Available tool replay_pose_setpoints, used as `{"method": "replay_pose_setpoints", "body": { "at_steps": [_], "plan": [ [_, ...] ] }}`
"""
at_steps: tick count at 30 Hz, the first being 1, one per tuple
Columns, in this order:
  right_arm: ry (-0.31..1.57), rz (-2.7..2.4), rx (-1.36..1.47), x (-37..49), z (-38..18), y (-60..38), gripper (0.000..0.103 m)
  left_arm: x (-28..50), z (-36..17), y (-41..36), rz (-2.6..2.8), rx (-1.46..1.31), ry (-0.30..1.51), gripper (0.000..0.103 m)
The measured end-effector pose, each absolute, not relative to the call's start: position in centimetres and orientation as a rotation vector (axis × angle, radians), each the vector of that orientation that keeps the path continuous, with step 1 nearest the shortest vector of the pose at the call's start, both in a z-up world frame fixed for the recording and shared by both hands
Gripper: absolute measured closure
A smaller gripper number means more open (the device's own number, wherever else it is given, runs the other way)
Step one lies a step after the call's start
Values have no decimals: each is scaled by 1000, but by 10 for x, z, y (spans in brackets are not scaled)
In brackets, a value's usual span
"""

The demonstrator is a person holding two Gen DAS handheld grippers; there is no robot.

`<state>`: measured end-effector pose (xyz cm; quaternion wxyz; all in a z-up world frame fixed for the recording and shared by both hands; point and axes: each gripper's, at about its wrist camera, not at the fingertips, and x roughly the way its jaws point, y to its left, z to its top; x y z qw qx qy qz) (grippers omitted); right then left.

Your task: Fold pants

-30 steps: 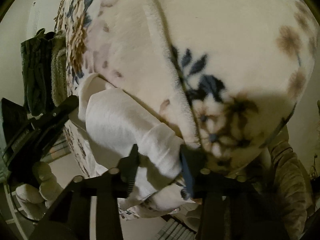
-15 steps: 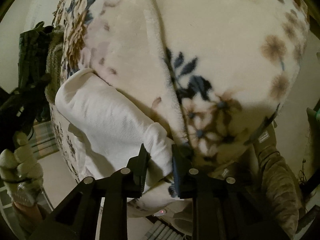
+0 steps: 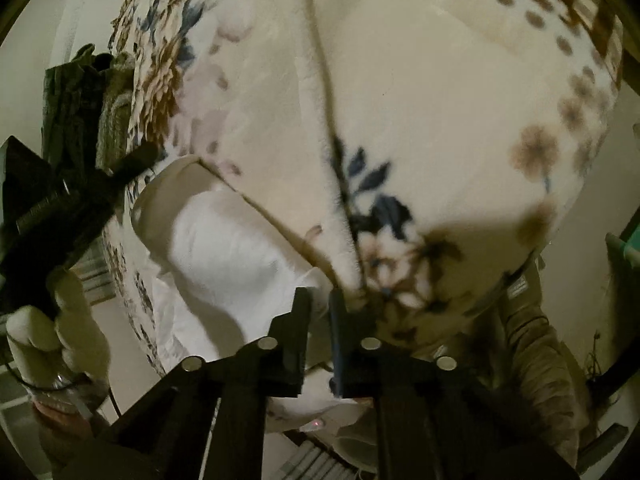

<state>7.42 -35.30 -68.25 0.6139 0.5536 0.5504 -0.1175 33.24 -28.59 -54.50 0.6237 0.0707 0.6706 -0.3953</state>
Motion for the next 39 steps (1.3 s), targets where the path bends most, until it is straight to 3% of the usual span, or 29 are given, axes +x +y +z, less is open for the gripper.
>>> {"method": "replay_pose_setpoints", "body": {
  "at_steps": [7, 9, 12, 17, 20, 23, 24, 27, 35, 38, 39],
  "plan": [
    [1314, -286, 1182, 85, -678, -349, 95, 366, -540, -264, -814, 131, 1513, 103],
    [1343, -258, 1162, 93, -672, -346, 91, 362, -535, -254, -808, 86, 1551, 97],
    [1379, -225, 1154, 99, -667, -343, 74, 351, -535, -247, -841, 38, 1619, 81],
    [1444, -221, 1122, 106, -668, -338, 70, 334, -568, -259, -832, 95, 1760, 79],
    [1477, -228, 1158, 101, -677, -336, 70, 327, -583, -273, -838, 186, 1769, 83],
    [1450, -241, 1207, 94, -683, -337, 71, 328, -578, -276, -856, 197, 1712, 93],
    [1432, -251, 1214, 91, -684, -338, 76, 331, -577, -273, -857, 168, 1703, 95],
    [1370, -274, 1235, 83, -683, -337, 83, 343, -581, -256, -833, 39, 1695, 98],
    [1382, -322, 1159, 88, -688, -334, 83, 355, -583, -259, -803, 75, 1660, 99],
    [1437, -294, 1081, 97, -682, -333, 72, 355, -562, -257, -739, 114, 1577, 98],
    [1456, -297, 1035, 101, -678, -331, 55, 353, -553, -252, -723, 109, 1553, 97]
  ]
}}
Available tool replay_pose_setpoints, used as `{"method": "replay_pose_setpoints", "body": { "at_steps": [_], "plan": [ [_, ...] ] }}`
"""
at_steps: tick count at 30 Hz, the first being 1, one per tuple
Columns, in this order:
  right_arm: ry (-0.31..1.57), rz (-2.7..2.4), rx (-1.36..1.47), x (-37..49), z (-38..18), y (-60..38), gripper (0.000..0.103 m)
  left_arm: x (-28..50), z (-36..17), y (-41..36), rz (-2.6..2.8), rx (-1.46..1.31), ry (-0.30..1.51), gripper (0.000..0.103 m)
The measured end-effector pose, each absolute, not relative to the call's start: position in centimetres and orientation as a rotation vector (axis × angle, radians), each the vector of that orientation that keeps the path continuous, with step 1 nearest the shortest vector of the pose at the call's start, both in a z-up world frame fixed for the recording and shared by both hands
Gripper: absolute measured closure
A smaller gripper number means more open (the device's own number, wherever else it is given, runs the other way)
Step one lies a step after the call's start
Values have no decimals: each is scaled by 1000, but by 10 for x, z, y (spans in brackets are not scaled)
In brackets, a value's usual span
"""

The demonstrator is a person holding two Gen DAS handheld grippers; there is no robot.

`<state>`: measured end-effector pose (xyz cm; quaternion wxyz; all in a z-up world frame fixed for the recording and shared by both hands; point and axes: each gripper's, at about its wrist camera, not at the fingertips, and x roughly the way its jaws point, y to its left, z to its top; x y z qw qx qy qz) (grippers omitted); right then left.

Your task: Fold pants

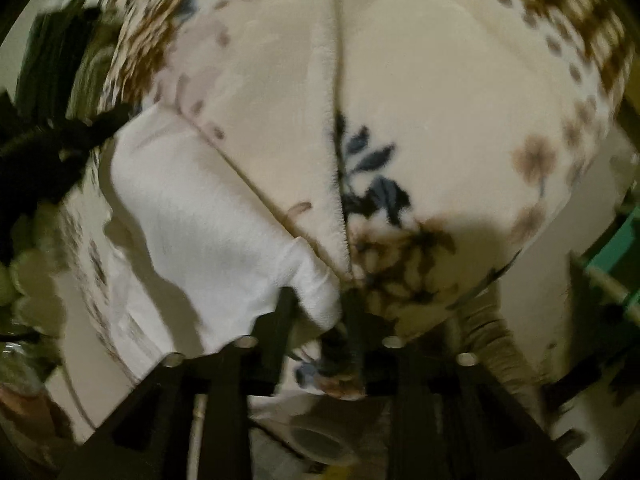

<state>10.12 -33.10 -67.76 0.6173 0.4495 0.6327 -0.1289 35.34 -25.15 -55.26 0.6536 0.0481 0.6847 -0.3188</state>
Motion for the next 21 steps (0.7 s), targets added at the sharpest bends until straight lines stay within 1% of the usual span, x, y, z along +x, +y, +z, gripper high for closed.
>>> {"method": "replay_pose_setpoints", "body": {
  "at_steps": [1, 2, 3, 4, 6, 7, 8, 9, 11, 14, 15, 17, 18, 21],
  "plan": [
    [1473, -302, 978, 105, -672, -329, 32, 349, -543, -244, -712, 96, 1531, 94],
    [1479, -310, 914, 109, -663, -326, 21, 345, -536, -237, -697, 88, 1512, 84],
    [1480, -323, 835, 114, -653, -323, 9, 337, -525, -225, -667, 79, 1484, 70],
    [1479, -335, 767, 119, -644, -320, 9, 332, -519, -215, -646, 70, 1467, 65],
    [1464, -354, 581, 135, -621, -305, 8, 317, -510, -190, -590, 30, 1442, 45],
    [1452, -357, 509, 143, -611, -297, 5, 308, -506, -172, -552, 2, 1427, 40],
    [1442, -357, 468, 149, -604, -291, 3, 300, -504, -158, -519, -23, 1416, 32],
    [1433, -351, 429, 155, -598, -283, 3, 292, -502, -140, -473, -58, 1403, 29],
    [1428, -310, 375, 170, -588, -268, 3, 274, -499, -100, -368, -143, 1394, 29],
    [1436, -250, 340, 182, -583, -242, 3, 248, -501, -22, -176, -343, 1377, 29],
    [1442, -226, 336, 186, -583, -233, 3, 234, -504, 15, -82, -442, 1360, 29],
    [1456, -189, 323, 187, -584, -215, 3, 215, -513, 63, 40, -569, 1335, 29],
    [1465, -169, 311, 189, -586, -205, 3, 202, -523, 97, 132, -669, 1320, 29],
    [1497, -119, 288, 195, -597, -178, 3, 175, -554, 162, 268, -908, 1243, 29]
  ]
}}
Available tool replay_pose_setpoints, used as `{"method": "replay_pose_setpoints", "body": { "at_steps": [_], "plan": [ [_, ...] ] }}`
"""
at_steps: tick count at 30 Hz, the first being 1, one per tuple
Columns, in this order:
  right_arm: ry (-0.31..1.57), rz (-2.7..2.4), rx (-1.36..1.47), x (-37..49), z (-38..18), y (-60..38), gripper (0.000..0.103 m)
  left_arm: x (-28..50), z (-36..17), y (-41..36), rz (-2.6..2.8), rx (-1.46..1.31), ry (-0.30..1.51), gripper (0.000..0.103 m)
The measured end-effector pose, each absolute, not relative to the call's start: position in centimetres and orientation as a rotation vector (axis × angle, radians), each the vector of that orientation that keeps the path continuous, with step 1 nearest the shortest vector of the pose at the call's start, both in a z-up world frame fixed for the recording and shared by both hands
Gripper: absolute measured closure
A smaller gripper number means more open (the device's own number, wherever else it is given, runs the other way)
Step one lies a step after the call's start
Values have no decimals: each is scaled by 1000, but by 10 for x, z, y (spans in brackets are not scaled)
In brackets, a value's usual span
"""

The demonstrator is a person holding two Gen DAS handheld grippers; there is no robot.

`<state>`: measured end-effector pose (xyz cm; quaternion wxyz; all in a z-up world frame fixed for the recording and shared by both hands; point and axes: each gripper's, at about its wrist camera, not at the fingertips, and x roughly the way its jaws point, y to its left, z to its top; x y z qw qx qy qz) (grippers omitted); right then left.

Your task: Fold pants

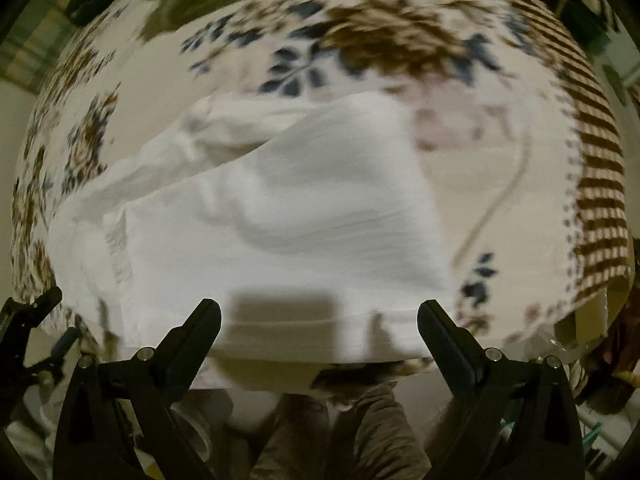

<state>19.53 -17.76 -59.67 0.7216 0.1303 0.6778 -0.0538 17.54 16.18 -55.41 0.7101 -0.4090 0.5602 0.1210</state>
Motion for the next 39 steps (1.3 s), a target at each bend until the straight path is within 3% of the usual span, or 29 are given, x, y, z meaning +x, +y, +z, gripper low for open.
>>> {"method": "replay_pose_setpoints", "body": {
  "at_steps": [5, 14, 16, 17, 18, 21, 30, 33, 39],
  "plan": [
    [1540, -94, 266, 198, -615, -157, 3, 164, -600, 213, 342, -1145, 1088, 31],
    [1544, -116, 270, 214, -637, -158, 3, 193, -641, 228, 349, -1277, 1040, 32],
    [1539, -119, 270, 217, -638, -159, 3, 189, -638, 229, 376, -1276, 1026, 50],
    [1535, -121, 270, 218, -637, -159, 3, 183, -635, 233, 382, -1264, 1029, 72],
    [1532, -123, 268, 219, -636, -159, 3, 180, -632, 233, 378, -1252, 1020, 79],
    [1526, -120, 261, 219, -636, -159, 3, 180, -614, 223, 357, -1155, 990, 88],
    [1550, -112, 326, 196, -652, -171, 3, 183, -516, 165, 188, -863, 892, 91],
    [1547, -113, 331, 191, -651, -186, 3, 181, -471, 116, 57, -707, 871, 91],
    [1498, -155, 382, 184, -633, -238, 3, 188, -439, 7, -171, -503, 908, 91]
  ]
}}
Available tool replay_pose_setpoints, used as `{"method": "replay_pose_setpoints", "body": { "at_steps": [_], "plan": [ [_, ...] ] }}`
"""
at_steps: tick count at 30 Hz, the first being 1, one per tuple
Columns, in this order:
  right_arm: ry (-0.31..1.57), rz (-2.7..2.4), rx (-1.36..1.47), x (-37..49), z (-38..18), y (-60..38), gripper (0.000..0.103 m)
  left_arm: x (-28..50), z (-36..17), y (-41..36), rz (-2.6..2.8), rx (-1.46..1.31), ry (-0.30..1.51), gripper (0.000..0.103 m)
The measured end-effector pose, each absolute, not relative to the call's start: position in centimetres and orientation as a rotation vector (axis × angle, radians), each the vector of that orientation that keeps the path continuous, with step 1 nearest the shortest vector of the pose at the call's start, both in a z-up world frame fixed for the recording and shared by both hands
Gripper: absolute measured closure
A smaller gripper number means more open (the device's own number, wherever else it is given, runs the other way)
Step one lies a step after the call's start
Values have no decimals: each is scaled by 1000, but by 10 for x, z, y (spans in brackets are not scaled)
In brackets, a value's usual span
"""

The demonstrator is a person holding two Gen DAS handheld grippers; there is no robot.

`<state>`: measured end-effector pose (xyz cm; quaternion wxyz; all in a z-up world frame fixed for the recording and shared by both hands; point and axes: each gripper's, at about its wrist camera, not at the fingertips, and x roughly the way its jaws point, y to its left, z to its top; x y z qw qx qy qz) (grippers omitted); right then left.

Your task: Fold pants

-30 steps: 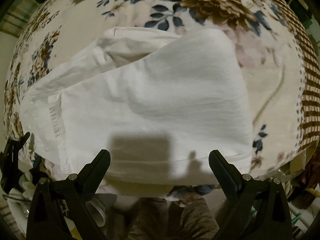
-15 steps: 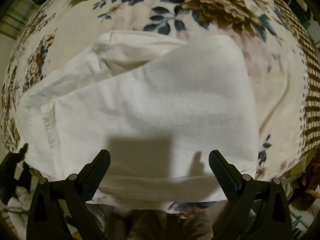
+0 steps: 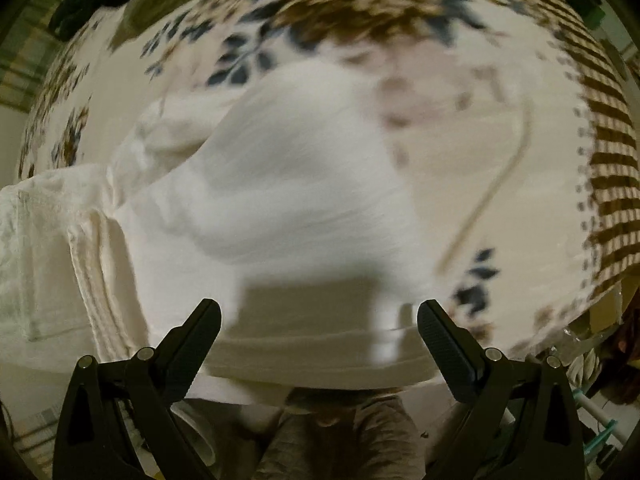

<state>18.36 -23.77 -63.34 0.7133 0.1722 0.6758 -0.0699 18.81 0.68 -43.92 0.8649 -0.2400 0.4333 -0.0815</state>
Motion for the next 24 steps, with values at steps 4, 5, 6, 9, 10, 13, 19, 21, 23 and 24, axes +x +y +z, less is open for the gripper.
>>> {"method": "replay_pose_setpoints", "body": {
  "at_steps": [4, 5, 6, 9, 10, 13, 19, 21, 23, 24],
  "plan": [
    [1465, -208, 408, 175, -620, -285, 3, 190, -455, -72, -313, -394, 975, 91],
    [1458, -228, 417, 172, -618, -299, 3, 190, -463, -87, -337, -379, 997, 92],
    [1454, -245, 424, 169, -616, -312, 3, 190, -473, -103, -361, -360, 1023, 92],
    [1447, -293, 453, 158, -616, -346, 3, 194, -509, -146, -408, -263, 1114, 91],
    [1445, -304, 462, 154, -616, -358, 3, 194, -522, -157, -413, -237, 1154, 91],
    [1448, -306, 484, 144, -618, -379, 3, 199, -546, -174, -407, -200, 1261, 88],
    [1418, -178, 572, 142, -610, -388, 3, 193, -524, -181, -419, -178, 1359, 59],
    [1409, -104, 604, 152, -606, -379, 3, 184, -511, -173, -403, -171, 1354, 52],
    [1402, -29, 617, 165, -603, -368, 3, 182, -504, -155, -356, -164, 1356, 35],
    [1400, -1, 624, 170, -601, -362, 3, 182, -503, -143, -300, -146, 1363, 31]
  ]
}}
